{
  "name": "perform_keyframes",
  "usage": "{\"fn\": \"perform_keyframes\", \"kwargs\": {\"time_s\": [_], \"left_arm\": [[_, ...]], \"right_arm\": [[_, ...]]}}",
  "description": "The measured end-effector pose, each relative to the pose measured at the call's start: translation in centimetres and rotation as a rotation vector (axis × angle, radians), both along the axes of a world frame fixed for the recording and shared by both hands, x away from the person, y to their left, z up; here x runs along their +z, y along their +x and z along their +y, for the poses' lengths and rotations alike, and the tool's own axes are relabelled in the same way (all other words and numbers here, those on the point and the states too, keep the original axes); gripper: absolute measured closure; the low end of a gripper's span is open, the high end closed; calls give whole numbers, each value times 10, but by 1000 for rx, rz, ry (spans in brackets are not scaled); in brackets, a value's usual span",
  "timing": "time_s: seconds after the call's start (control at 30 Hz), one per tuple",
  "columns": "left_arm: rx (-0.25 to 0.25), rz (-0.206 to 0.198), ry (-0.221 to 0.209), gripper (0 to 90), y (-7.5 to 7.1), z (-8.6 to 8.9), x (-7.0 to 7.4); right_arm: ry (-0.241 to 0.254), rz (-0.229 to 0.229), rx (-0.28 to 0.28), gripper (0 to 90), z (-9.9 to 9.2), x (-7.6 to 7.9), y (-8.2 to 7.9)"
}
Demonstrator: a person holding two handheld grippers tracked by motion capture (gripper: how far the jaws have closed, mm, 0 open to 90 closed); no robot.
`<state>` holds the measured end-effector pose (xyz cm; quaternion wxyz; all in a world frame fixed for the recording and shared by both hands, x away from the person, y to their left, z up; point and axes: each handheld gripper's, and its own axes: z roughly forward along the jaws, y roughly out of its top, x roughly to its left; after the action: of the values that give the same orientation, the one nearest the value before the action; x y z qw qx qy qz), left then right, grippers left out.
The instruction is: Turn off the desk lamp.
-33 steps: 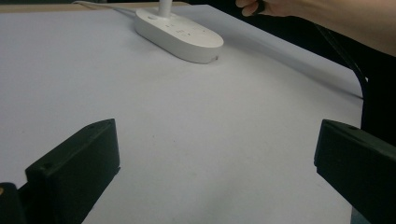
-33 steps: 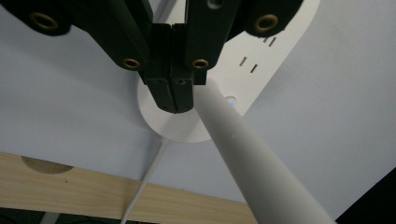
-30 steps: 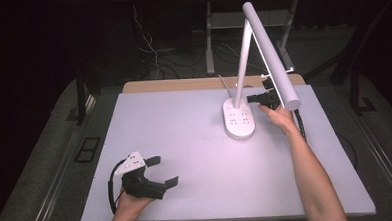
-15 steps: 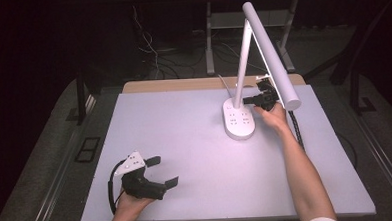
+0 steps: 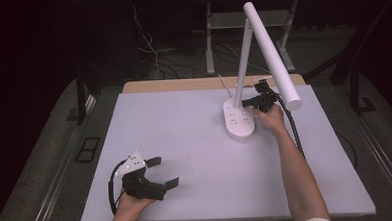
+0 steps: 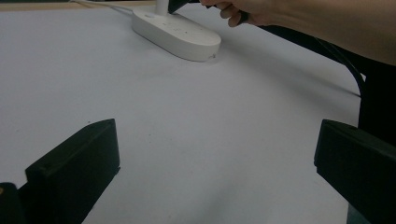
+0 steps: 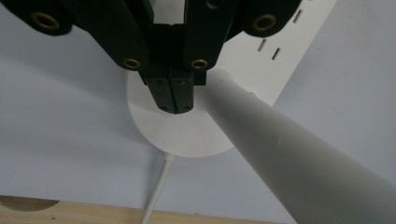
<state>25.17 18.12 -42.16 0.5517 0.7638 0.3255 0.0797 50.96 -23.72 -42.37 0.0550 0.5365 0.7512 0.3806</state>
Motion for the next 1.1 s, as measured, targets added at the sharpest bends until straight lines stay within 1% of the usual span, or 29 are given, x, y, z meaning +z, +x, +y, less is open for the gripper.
{"fn": "perform_keyframes", "kwargs": {"time_s": [0.03,0.1,0.13,0.2,0.33,0.5,0.57,0.63,0.67,0.73,0.83,0.87,0.97,1.1], "left_arm": [[-1,0,1,0,0,0,0],[1,1,-2,0,0,0,0],[3,1,-3,0,1,0,0],[3,1,-4,0,1,1,0],[7,4,-7,0,1,1,0],[3,1,-3,0,1,0,0],[1,0,0,0,1,0,0],[0,2,0,0,1,0,0],[-1,3,0,0,1,0,0],[-2,2,0,0,1,0,0],[-4,2,2,0,0,-1,0],[-5,2,4,0,0,-1,0],[-3,3,1,0,1,0,0],[2,4,-2,0,1,1,0]], "right_arm": [[-22,0,-7,900,3,2,-2],[-25,2,-7,900,3,2,-2],[-23,-15,1,900,3,3,-1],[-25,-19,1,900,3,2,-2],[-16,-6,-2,900,2,3,-1],[-6,-7,4,900,0,2,-1],[-9,-8,-5,900,1,1,-1],[-23,-8,-13,900,3,2,-1],[-43,-4,-20,900,6,4,-2],[-44,-2,-24,900,7,4,-3],[-37,-5,-22,900,6,2,-3],[-45,-7,-19,900,7,3,-3],[-44,0,-23,900,7,3,-3],[-18,-4,-15,900,2,3,-1]]}}
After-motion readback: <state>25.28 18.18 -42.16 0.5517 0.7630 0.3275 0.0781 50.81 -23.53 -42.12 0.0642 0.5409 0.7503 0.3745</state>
